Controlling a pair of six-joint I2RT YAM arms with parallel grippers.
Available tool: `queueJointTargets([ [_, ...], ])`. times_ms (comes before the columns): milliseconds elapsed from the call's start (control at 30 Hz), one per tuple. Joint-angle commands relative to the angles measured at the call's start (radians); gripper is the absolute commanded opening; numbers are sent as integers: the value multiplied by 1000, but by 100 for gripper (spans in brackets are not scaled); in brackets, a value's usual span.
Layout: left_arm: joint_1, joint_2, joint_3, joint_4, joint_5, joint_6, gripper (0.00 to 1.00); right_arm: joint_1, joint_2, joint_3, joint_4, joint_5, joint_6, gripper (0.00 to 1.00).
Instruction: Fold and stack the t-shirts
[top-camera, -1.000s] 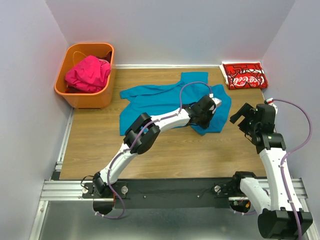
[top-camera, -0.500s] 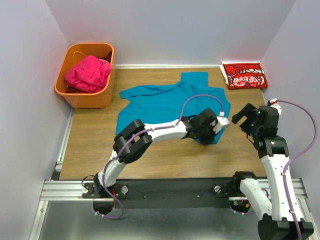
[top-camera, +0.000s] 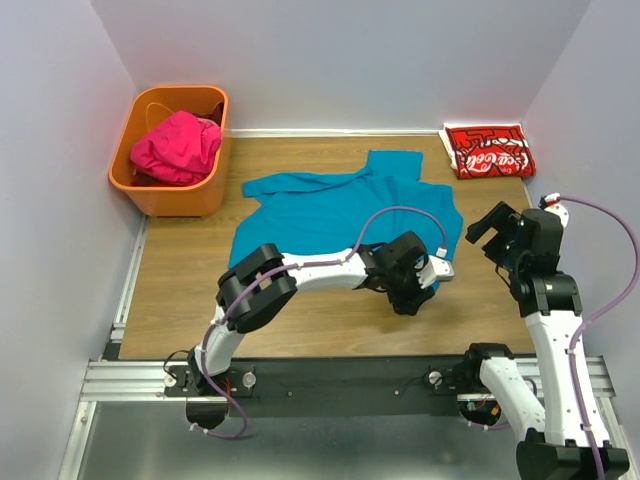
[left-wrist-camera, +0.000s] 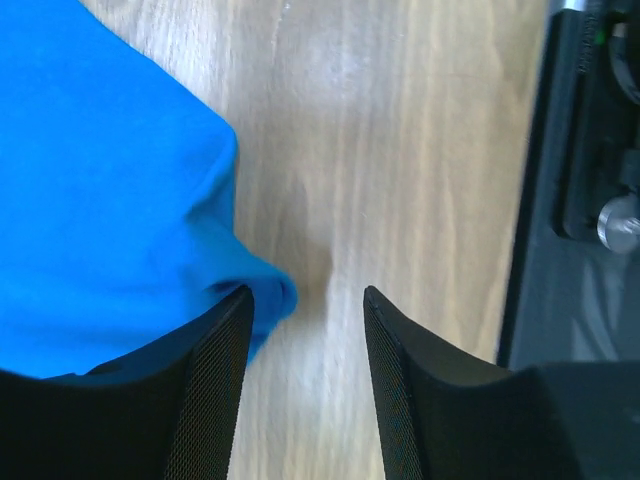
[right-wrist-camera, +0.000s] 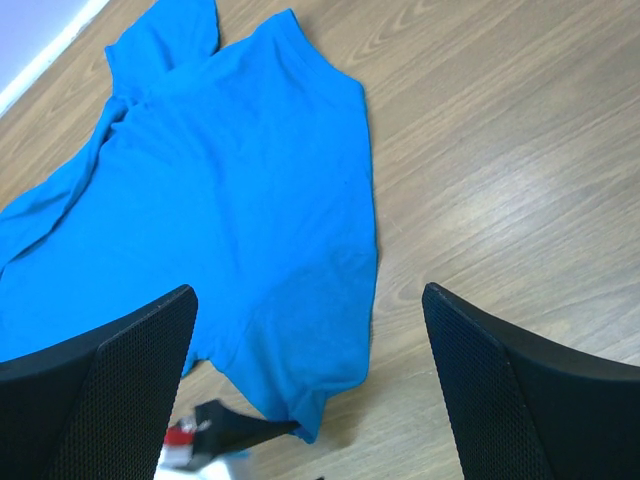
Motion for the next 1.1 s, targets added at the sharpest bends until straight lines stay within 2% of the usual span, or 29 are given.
queueJointTargets([
  [0,8,-104,-51,44,19,-24,56,6,29,-23,25,-48,1,99],
  [100,59,-175,-153,116,50,-96,56,6,57,-55,65,-74,28,96],
  [267,143,-285,-256,154,32,-129,56,6,110,-86,140,-115,47,91],
  [367,202,-364,-342,194,24,-179,56,6,188,-104,162,-197,39,86],
  [533,388,-410,-453,233,-42,-257,54,6,319,-187,229,-383,39,67],
  [733,554,-372,-470,224,-107,-313,51,6,452,-268,312,-609,65,45],
  [1067,656,-324,-421,193,-162,-342,51,9,558,-379,323,-729,90,34],
])
